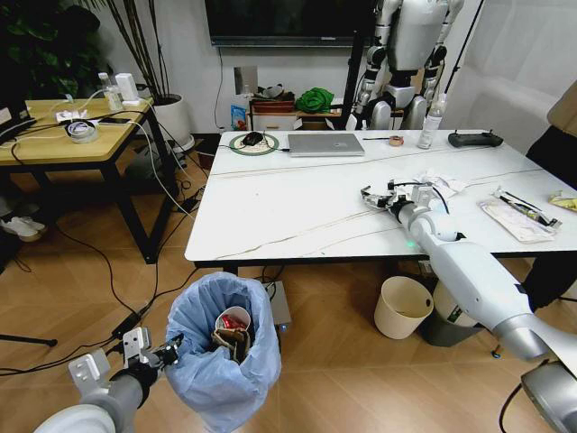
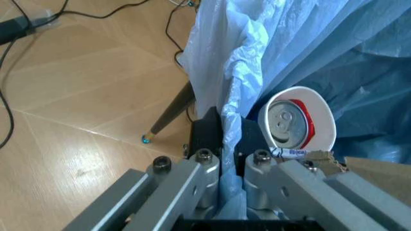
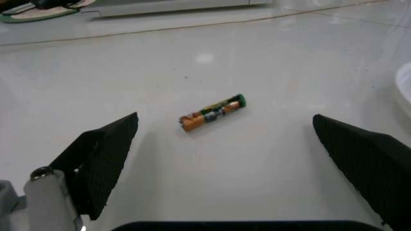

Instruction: Pick up the trash bin and place the trash from the table into it.

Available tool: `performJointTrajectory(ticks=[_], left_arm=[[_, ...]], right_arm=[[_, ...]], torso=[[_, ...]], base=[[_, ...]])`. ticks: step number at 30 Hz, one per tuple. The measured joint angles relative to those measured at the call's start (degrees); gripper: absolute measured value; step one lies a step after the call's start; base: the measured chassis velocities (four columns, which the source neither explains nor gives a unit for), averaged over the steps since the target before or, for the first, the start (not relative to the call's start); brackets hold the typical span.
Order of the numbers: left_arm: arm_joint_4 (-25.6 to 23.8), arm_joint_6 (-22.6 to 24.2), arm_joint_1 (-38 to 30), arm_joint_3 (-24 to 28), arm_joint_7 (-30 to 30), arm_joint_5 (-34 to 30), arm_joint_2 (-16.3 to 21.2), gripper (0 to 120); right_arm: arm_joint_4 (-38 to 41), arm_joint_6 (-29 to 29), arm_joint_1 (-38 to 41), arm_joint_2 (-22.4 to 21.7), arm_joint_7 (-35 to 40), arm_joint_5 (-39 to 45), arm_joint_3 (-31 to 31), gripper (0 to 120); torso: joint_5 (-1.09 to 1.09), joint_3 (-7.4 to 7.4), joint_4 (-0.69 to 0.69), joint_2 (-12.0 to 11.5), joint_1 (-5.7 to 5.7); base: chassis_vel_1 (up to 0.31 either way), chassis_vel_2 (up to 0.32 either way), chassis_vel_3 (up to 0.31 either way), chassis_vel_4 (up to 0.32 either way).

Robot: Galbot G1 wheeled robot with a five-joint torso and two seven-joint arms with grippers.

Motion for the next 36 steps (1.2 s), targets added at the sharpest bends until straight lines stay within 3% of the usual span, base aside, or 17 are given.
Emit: performJointTrajectory(ticks=[8, 20, 23, 36], left_arm=[[0.1, 0.0, -0.2, -0.2, 0.0, -0.2, 0.0, 0], [0.2, 0.0, -0.6, 0.0, 0.0, -0.2, 0.0, 0], [0.2, 0.0, -0.6, 0.0, 0.0, -0.2, 0.1, 0], [0.1, 0.0, -0.5, -0.1, -0.1, -0.2, 0.1, 0]], right_arm=[[-2.6, -1.3, 2.2, 3.4, 3.6, -0.2, -0.2, 100], [-1.3, -1.7, 0.3, 2.5, 4.5, -1.6, 0.2, 100], [-1.2, -1.7, 0.3, 2.5, 4.4, -1.7, 0.2, 95], [0.5, -1.6, -1.0, 1.4, 4.4, -1.4, 0.1, 46]], torso=[[-0.02, -0.01, 0.02, 0.0, 0.00], [-0.05, -0.04, 0.00, 0.0, -0.02], [-0.05, -0.04, -0.03, 0.0, -0.02], [-0.03, -0.03, -0.01, 0.0, -0.02]], base=[[0.000, 0.000, 0.000, 0.000], [0.000, 0.000, 0.000, 0.000], [0.000, 0.000, 0.000, 0.000], [0.000, 0.000, 0.000, 0.000]])
